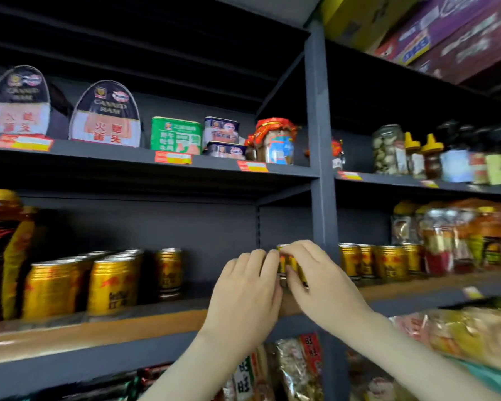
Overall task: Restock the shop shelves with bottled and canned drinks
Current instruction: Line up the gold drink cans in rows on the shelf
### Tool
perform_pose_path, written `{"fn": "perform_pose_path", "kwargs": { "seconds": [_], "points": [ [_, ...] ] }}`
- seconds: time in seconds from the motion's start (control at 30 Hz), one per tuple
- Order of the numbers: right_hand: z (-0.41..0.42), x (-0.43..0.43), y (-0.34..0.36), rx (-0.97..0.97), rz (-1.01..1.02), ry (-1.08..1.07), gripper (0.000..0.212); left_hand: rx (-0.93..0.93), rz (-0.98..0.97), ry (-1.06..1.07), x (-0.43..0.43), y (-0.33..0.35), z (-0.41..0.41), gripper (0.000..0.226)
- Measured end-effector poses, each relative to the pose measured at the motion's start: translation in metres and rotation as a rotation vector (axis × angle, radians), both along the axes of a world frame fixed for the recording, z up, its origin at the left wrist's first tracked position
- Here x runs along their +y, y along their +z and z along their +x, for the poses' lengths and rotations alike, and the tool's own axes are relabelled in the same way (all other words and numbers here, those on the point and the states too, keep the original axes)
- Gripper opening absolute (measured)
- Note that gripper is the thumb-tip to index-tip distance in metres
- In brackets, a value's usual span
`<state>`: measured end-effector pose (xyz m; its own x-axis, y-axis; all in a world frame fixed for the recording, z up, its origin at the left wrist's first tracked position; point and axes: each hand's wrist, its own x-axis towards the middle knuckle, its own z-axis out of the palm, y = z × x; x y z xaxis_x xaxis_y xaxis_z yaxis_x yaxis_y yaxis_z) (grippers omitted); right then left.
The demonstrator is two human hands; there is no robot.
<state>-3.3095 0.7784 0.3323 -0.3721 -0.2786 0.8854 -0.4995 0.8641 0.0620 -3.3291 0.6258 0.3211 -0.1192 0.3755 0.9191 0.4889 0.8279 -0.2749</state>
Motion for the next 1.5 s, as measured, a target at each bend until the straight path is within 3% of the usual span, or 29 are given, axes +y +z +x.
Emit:
{"fn": "perform_pose_path", "kwargs": {
  "seconds": [0.2, 0.37, 0.47, 0.6, 0.8, 1.0, 1.1, 1.27, 1.4, 1.5],
  "points": [
    [-0.018, 0.110, -0.012, -0.008, -0.157, -0.142, 0.037, -0.009, 0.031, 0.009, 0.090, -0.004, -0.020, 0.047],
    [-0.063, 0.213, -0.004, -0.238, -0.265, -0.308, 0.060, -0.067, 0.123, 0.185, 0.170, -0.006, -0.045, 0.057],
    [-0.095, 0.255, 0.005, -0.421, -0.279, -0.404, 0.080, -0.073, 0.174, 0.308, 0.198, -0.008, -0.058, 0.053],
    [-0.131, 0.272, 0.010, -0.586, -0.354, -0.330, 0.094, -0.005, 0.218, 0.448, 0.204, -0.013, -0.067, 0.042],
    [-0.147, 0.279, 0.010, -0.536, -0.493, -0.246, 0.092, 0.081, 0.236, 0.503, 0.208, -0.016, -0.072, 0.035],
    [-0.099, 0.266, -0.001, -0.204, -0.601, 0.107, 0.085, 0.090, 0.261, 0.364, 0.207, -0.018, -0.064, 0.038],
    [-0.054, 0.251, -0.019, -0.137, -0.594, 0.286, 0.083, 0.079, 0.184, 0.176, 0.209, -0.032, -0.044, 0.047],
    [0.014, 0.197, -0.073, -0.221, -0.442, 0.412, 0.081, -0.138, 0.081, -0.167, 0.184, -0.082, 0.000, 0.078],
    [0.038, 0.139, -0.129, -0.325, -0.469, 0.495, 0.089, -0.397, 0.141, -0.394, 0.127, -0.130, 0.033, 0.079],
    [0.054, 0.083, -0.172, -0.442, -0.491, 0.557, 0.089, -0.544, 0.191, -0.411, 0.074, -0.173, 0.055, 0.078]
  ]
}}
